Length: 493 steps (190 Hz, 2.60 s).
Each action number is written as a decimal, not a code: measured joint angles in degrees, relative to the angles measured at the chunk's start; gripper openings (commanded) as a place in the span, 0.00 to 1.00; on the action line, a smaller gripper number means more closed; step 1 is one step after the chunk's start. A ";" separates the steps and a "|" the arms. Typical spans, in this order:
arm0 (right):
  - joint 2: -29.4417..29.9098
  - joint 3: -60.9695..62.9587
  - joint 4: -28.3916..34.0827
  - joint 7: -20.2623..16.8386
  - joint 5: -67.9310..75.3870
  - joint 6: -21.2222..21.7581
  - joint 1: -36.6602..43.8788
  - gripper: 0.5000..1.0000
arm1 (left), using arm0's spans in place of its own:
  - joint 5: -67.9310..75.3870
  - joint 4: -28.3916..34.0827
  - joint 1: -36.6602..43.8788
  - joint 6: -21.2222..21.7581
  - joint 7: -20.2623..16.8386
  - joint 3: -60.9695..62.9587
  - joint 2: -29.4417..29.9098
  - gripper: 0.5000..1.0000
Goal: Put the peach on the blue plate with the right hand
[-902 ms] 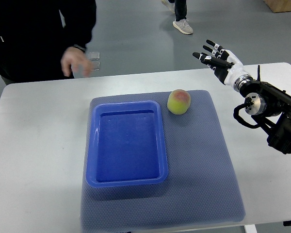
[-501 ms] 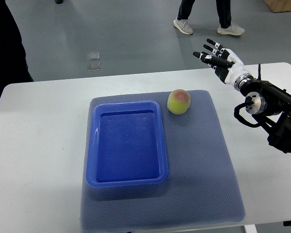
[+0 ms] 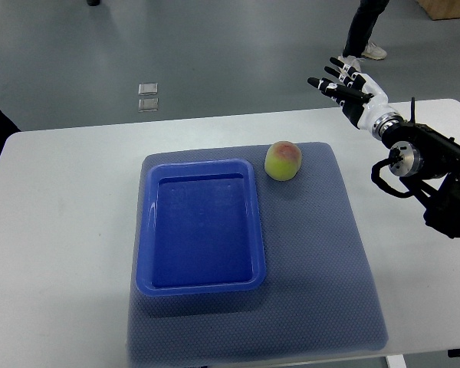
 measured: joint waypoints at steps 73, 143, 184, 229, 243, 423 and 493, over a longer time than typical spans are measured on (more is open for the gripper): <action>0.20 0.09 -0.01 0.21 0.18 -0.19 0.48 0.86 | 0.00 0.00 0.00 0.00 0.00 -0.07 0.00 1.00; 0.47 -0.03 0.34 2.14 -0.08 0.04 0.34 0.86 | 0.00 0.00 0.00 0.00 0.00 -0.07 0.00 1.00; 0.05 -0.97 0.30 2.23 -0.74 0.15 0.90 0.86 | 0.00 0.00 0.00 0.00 0.00 -0.07 0.00 1.00; -0.07 -1.36 0.26 2.18 -2.81 1.56 1.59 0.86 | 0.00 0.06 0.00 0.00 0.00 -0.07 0.00 1.00; 0.00 -1.83 0.26 2.12 -3.66 1.75 2.07 0.86 | 0.00 0.06 0.00 0.00 0.00 -0.07 0.00 1.00; -1.59 -49.46 0.18 2.17 -37.89 12.70 24.29 0.85 | 0.00 0.27 0.00 -0.01 -0.04 0.11 0.00 1.00; 3.13 -55.11 -4.80 0.97 -39.76 11.96 24.50 0.83 | 0.00 0.21 0.00 -0.01 -0.04 0.02 0.00 1.00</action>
